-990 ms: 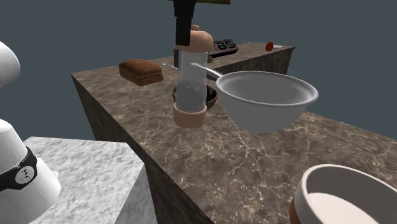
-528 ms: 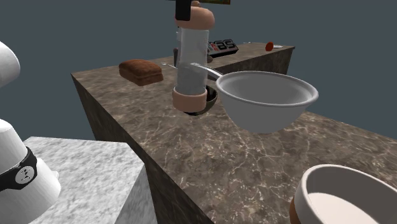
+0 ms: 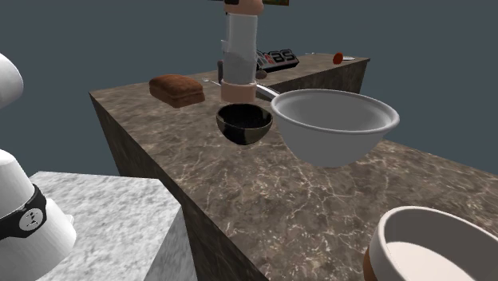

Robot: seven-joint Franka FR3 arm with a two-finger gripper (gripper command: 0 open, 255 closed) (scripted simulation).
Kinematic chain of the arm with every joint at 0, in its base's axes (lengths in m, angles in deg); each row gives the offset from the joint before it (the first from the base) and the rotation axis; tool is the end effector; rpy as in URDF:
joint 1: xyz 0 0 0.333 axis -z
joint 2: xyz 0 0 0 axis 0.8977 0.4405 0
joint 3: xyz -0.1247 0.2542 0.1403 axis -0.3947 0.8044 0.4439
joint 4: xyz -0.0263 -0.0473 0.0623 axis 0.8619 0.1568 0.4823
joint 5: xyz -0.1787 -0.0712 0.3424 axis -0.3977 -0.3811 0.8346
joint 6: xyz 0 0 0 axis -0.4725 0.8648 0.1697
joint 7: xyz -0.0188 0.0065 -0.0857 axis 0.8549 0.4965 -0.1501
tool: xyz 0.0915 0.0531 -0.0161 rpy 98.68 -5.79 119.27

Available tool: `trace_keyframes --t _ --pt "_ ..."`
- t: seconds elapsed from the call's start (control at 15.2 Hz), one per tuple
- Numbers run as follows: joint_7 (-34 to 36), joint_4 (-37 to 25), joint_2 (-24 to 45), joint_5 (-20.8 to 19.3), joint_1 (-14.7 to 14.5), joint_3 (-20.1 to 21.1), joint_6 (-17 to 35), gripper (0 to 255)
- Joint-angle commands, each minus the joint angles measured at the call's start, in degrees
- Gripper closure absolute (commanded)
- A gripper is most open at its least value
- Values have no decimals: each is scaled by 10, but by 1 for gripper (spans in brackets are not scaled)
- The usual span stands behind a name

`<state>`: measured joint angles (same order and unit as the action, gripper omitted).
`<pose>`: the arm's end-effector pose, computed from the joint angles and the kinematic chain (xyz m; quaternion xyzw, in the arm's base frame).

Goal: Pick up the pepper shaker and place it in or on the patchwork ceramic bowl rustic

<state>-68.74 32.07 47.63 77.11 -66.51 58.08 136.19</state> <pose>0.3991 0.2363 0.5906 0.9913 0.0835 -0.0332 0.0961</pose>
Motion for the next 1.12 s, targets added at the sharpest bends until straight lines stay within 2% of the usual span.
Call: trace_keyframes --t 0.0,0.46,0.79,1.06 --pt "30 -32 22 0 -7 20 -15 255" --pt "149 -175 129 -28 -44 98 -75 255" --pt "242 -310 240 -80 -99 146 -133 255" --pt "239 -262 224 -70 -92 142 -96 255"
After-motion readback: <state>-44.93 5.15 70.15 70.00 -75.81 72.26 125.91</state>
